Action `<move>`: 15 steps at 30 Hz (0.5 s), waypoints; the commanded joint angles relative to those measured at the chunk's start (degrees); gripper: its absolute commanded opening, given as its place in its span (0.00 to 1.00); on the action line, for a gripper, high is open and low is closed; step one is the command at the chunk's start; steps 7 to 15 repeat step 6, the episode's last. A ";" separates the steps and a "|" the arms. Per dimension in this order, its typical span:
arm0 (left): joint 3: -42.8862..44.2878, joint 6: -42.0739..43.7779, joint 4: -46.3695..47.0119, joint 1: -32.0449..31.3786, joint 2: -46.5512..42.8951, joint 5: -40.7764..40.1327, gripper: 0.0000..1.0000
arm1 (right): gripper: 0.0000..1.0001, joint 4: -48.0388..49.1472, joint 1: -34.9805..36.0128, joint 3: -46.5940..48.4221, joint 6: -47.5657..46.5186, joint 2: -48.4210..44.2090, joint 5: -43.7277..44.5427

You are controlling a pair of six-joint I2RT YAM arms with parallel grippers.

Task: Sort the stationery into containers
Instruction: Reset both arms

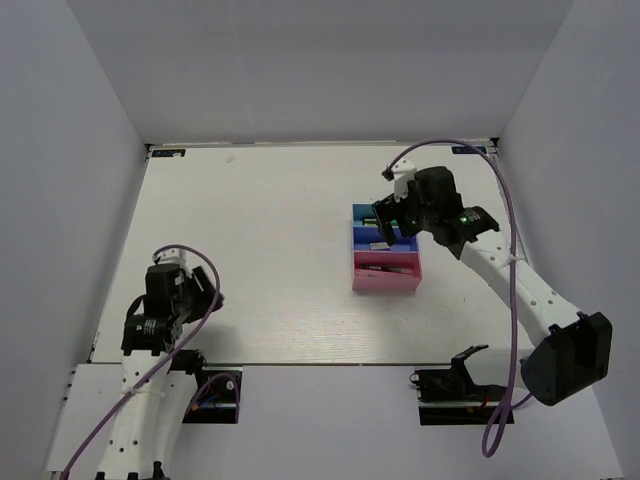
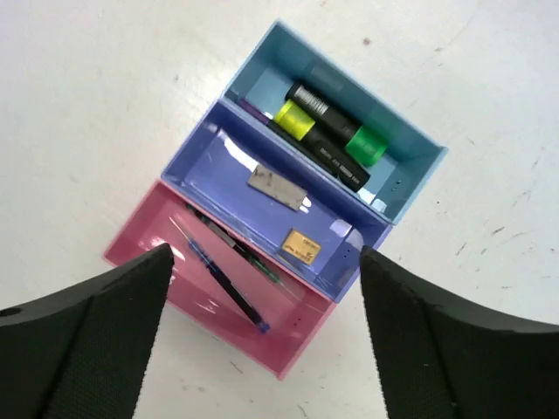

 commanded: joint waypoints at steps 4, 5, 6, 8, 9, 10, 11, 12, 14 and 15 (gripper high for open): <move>2.68 2.26 5.13 0.40 5.93 14.97 1.00 | 0.90 1.97 -0.15 -2.64 11.27 -7.51 8.10; 3.29 2.08 6.09 0.32 6.28 15.59 1.00 | 0.90 3.04 -0.07 -4.40 11.70 -8.49 10.72; 3.73 1.91 6.54 0.40 7.42 15.94 1.00 | 0.90 2.70 -0.15 -4.85 11.61 -9.89 11.01; 3.73 1.91 6.54 0.40 7.42 15.94 1.00 | 0.90 2.70 -0.15 -4.85 11.61 -9.89 11.01; 3.73 1.91 6.54 0.40 7.42 15.94 1.00 | 0.90 2.70 -0.15 -4.85 11.61 -9.89 11.01; 3.73 1.91 6.54 0.40 7.42 15.94 1.00 | 0.90 2.70 -0.15 -4.85 11.61 -9.89 11.01; 3.73 1.91 6.54 0.40 7.42 15.94 1.00 | 0.90 2.70 -0.15 -4.85 11.61 -9.89 11.01; 3.73 1.91 6.54 0.40 7.42 15.94 1.00 | 0.90 2.70 -0.15 -4.85 11.61 -9.89 11.01; 3.73 1.91 6.54 0.40 7.42 15.94 1.00 | 0.90 2.70 -0.15 -4.85 11.61 -9.89 11.01; 3.73 1.91 6.54 0.40 7.42 15.94 1.00 | 0.90 2.70 -0.15 -4.85 11.61 -9.89 11.01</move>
